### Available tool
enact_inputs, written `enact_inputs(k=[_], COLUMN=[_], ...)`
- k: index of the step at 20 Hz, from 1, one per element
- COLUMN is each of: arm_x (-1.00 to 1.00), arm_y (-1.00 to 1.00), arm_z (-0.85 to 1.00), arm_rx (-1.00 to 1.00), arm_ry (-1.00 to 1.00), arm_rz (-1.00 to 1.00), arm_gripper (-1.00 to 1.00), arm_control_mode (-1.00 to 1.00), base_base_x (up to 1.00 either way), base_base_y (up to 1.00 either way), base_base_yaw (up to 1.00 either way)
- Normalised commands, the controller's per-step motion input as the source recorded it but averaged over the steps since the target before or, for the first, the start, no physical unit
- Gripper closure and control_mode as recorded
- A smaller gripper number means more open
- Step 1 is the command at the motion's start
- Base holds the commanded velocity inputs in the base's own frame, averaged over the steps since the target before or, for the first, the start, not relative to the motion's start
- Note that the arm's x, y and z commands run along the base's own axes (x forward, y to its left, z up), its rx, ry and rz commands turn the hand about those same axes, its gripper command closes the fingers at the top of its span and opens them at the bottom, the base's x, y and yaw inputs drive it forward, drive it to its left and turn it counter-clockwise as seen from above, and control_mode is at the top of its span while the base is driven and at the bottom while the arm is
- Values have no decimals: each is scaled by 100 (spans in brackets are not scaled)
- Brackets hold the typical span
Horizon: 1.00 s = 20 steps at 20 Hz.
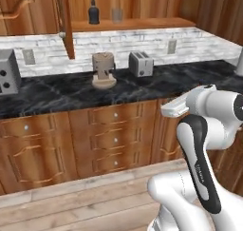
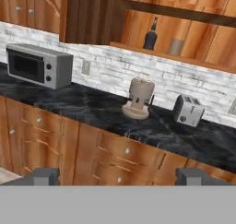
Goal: There is a bowl on the dining counter. Grab a lemon wedge from the fridge and place it in the bowl. Then get the liquor bottle and glass cup from the cabinet and place them next to the bowl.
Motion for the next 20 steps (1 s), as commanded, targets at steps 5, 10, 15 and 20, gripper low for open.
enact_inputs(k=[5,10,15,20], arm_x=[0,0,0,0], arm_y=[0,0,0,0], arm_z=[0,0,0,0], arm_rx=[0,0,0,0], arm_ry=[0,0,0,0], arm_rz=[0,0,0,0], arm_gripper=[-100,-100,-100,-100], arm_control_mode=[100,100,100,100], base_base_x=[100,100,99,100], base_base_y=[-19,-21,-41,-27], base_base_yaw=[-4,-3,-1,0])
